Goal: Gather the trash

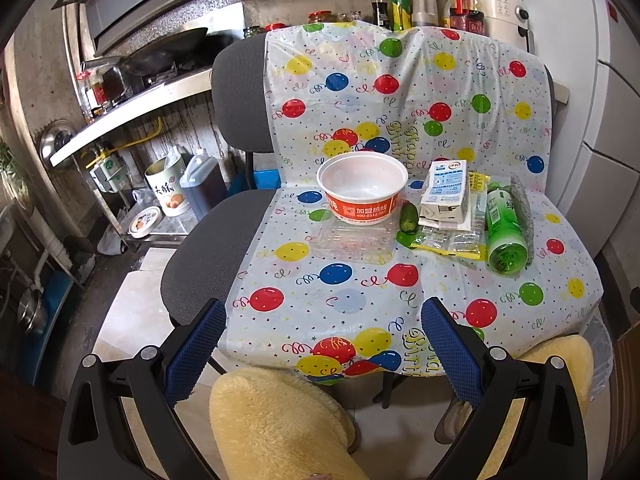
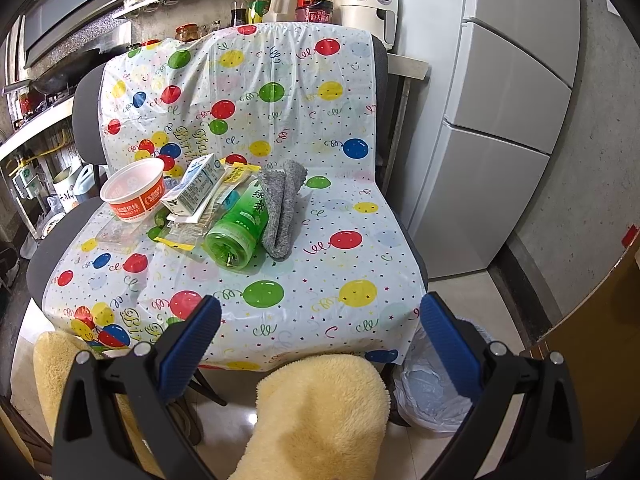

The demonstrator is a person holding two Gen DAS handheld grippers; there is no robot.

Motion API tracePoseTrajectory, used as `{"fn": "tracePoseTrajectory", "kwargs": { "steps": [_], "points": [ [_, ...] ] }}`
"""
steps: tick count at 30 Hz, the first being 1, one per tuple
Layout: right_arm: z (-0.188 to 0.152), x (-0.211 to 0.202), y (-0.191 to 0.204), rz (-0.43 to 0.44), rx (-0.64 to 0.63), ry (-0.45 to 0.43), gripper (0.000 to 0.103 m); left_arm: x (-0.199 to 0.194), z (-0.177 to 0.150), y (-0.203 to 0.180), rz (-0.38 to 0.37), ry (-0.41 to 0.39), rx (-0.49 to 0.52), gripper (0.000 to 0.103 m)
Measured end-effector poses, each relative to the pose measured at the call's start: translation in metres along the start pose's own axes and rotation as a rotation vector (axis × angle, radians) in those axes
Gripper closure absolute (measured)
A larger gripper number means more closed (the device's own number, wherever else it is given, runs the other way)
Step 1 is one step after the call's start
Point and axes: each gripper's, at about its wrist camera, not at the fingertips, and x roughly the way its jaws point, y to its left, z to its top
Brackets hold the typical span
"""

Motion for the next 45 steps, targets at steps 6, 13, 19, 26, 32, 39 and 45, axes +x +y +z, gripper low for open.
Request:
{"fn": "tracePoseTrajectory", "kwargs": {
  "steps": [6,13,19,26,32,39,45],
  "points": [
    [0.0006,0.0003,-0.0004,-0.001,0.0,0.001,0.006,-0.0001,0.001,0.0006,0.0,-0.001,-0.002,0.006],
    [0.0004,0.0001,-0.001,0.001,-0.001,0.001,0.006,0.0,0.0026,0.001,0.001,0.0,-0.001,0.006],
    [0.0002,0.0002,-0.0015,0.0,-0.001,0.001,0.006,-0.0004,0.0002,0.0008,0.001,0.0,0.0,0.006],
    [0.0003,0.0011,-0.0036,0.001,0.001,0.001,0.006,-0.0011,0.0002,0.0013,0.0,-0.003,-0.001,0.006],
    [0.0001,0.0005,-0.0031,0.001,0.0,0.0,0.006,0.0002,0.0003,0.0017,-0.001,0.003,-0.001,0.006],
    [-0.0002,0.0005,-0.0025,0.001,0.001,0.0,0.006,-0.0001,0.0005,0.0028,-0.003,0.001,-0.002,0.006],
    [-0.0007,0.0017,-0.0042,-0.001,0.003,0.004,0.006,0.0002,-0.0008,0.0049,0.001,0.007,-0.008,0.006]
  ]
}}
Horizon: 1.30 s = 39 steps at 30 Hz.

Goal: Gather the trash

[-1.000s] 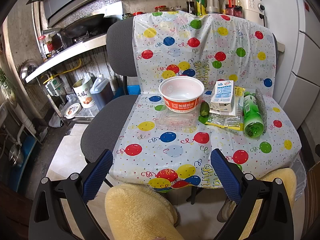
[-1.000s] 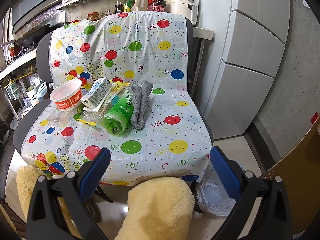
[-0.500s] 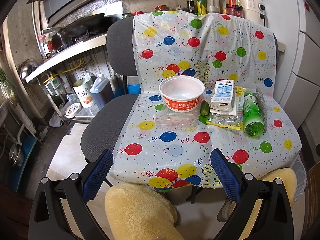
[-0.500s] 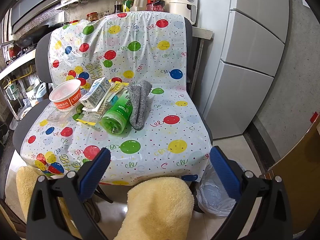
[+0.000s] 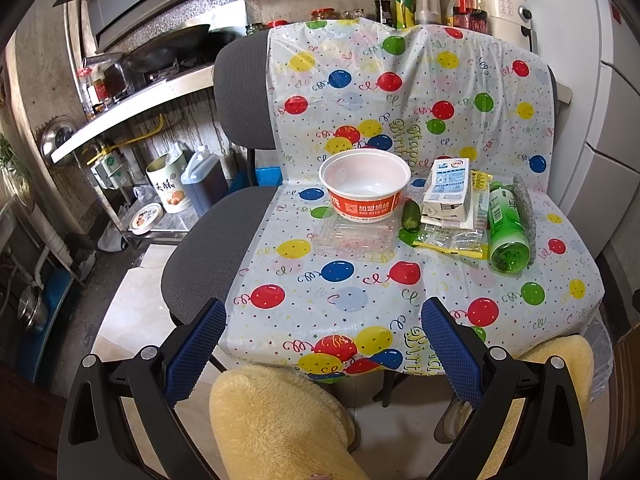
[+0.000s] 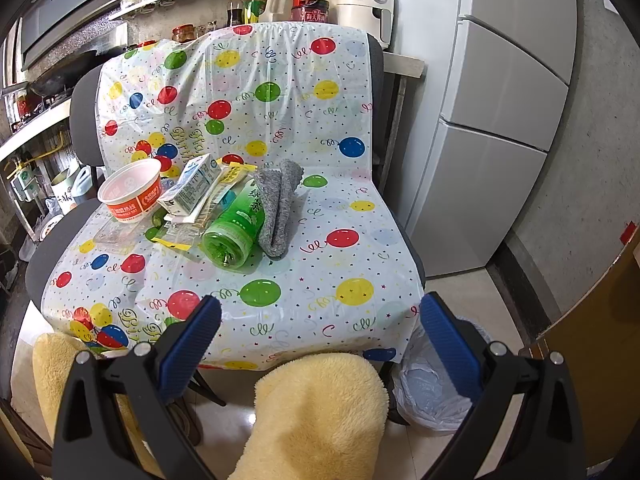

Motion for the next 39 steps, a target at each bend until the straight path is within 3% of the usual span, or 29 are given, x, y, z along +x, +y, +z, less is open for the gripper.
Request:
{"fn": "tracePoseTrajectory", "kwargs": {
  "steps": [22,34,39],
  "points": [
    [-0.002,0.016,0.016,0.059,-0.049,-0.008,0.006,0.016,-0.002,0.001,-0.002,0.044,-0.021,0.006],
    [0.022,0.049,0.019,0.172,-0.007,-0.062,0.006,0.054,0.006,-0.008,-0.043,0.061,0.007,0.007],
    [0.037,0.079,0.016,0.223,0.013,-0.005,0.006,0.079,0.012,-0.016,-0.033,0.086,0.024,0.007]
  ]
}}
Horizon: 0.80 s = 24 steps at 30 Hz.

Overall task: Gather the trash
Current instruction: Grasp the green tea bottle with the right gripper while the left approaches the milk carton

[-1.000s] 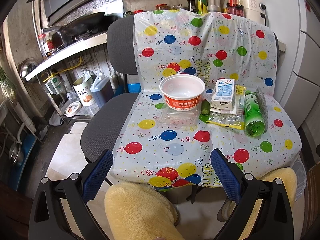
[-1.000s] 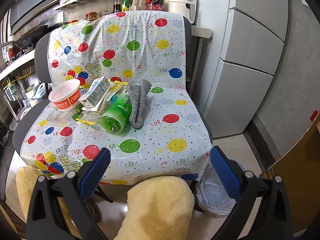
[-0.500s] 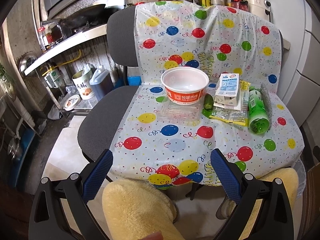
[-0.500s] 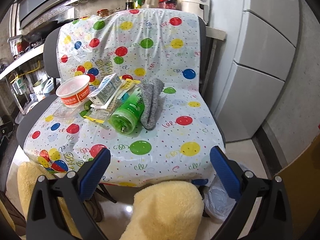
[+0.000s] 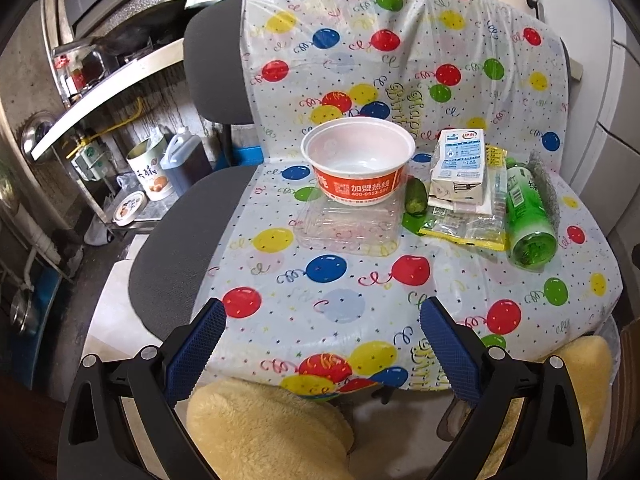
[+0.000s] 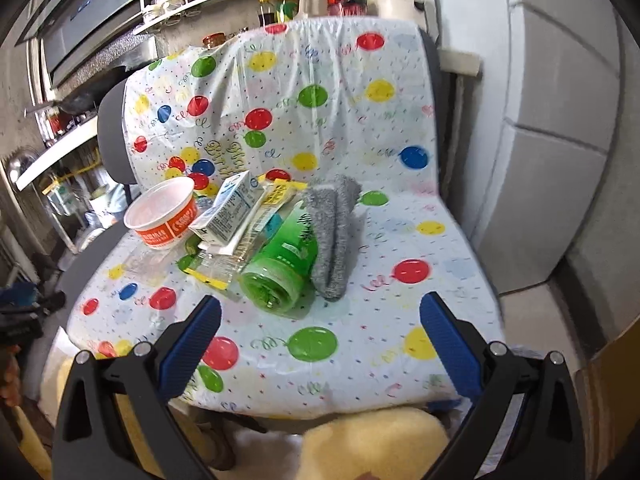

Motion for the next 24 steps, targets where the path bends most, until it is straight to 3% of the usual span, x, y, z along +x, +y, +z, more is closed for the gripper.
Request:
{"fn": "tracePoseTrajectory", "kwargs": {
  "steps": [3,6,8,9,13,17,20,21,24],
  "points": [
    [0.007,0.02,0.001,-0.02,-0.038,0.014,0.006,0.013,0.007,-0.002,-0.037,-0.022,-0.005,0.007],
    [0.014,0.045,-0.003,-0.006,-0.048,0.023,0.006,0.024,0.017,-0.008,-0.027,-0.03,0.008,0.007],
    [0.019,0.062,-0.006,-0.002,-0.045,0.036,0.014,0.037,0.025,-0.015,-0.021,-0.019,0.027,0.007],
    [0.022,0.075,-0.009,0.007,-0.039,0.057,0.025,0.043,0.029,-0.018,-0.016,-0.01,0.032,0.007],
    [0.026,0.105,-0.01,0.072,-0.037,0.115,0.037,0.066,0.042,-0.026,-0.011,0.027,0.027,0.007],
    [0.031,0.118,-0.004,0.092,-0.046,0.105,0.038,0.078,0.049,-0.03,-0.005,0.037,0.022,0.007],
    [0.04,0.132,-0.006,0.004,-0.037,0.084,0.042,0.086,0.055,-0.034,-0.015,0.042,0.017,0.007],
    [0.042,0.134,-0.009,-0.004,-0.015,0.086,0.048,0.087,0.057,-0.036,-0.022,0.041,0.019,0.007],
    [0.044,0.122,-0.005,0.076,0.018,0.051,0.051,0.09,0.06,-0.041,-0.02,0.032,0.036,0.007]
  ]
}}
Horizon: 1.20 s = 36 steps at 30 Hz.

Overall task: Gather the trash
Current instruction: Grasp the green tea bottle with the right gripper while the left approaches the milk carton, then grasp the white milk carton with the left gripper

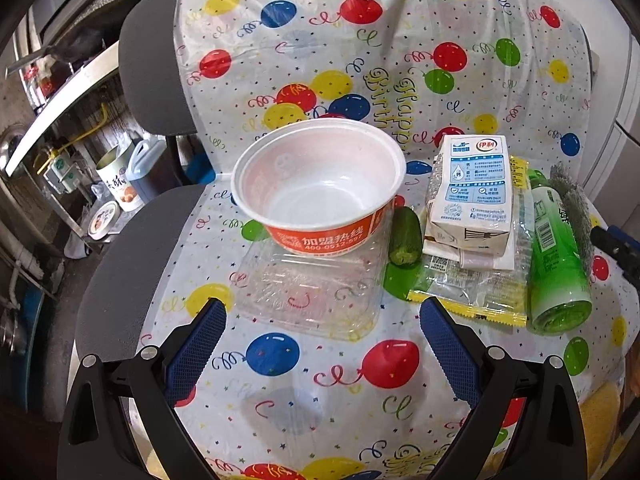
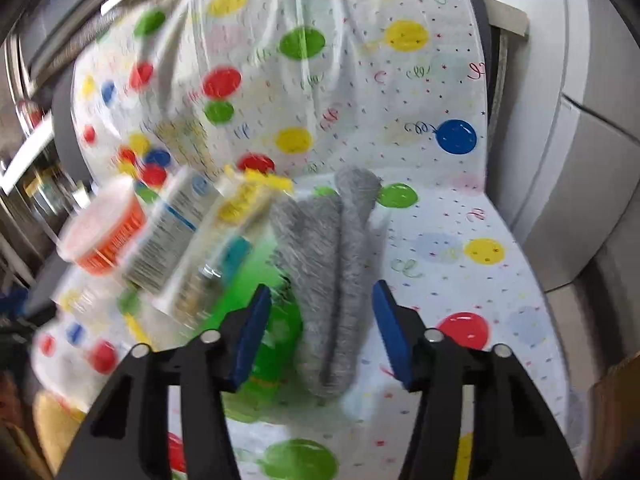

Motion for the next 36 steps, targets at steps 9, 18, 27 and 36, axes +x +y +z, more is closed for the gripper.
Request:
{"fn": "tracePoseTrajectory", "kwargs": {
  "steps": [9,18,27,36],
  "points": [
    [0.004,0.04,0.035,-0.033,0.007,0.154,0.038,0.011,-0.003,0.002,-0.005,0.019,-0.015,0.007],
    [0.013,0.088,0.015,-0.165,0.156,0.214,0.033,0.006,-0.007,0.021,-0.006,0.009,-0.046,0.007],
    [0.009,0.018,0.016,-0.031,0.155,0.09,0.039,-0.003,-0.01,0.01,-0.032,-0.002,-0.016,0.007],
    [-0.005,-0.06,0.015,-0.037,-0.02,-0.092,0.039,0.0,0.006,-0.043,-0.211,-0.054,0.073,0.011]
  ]
}}
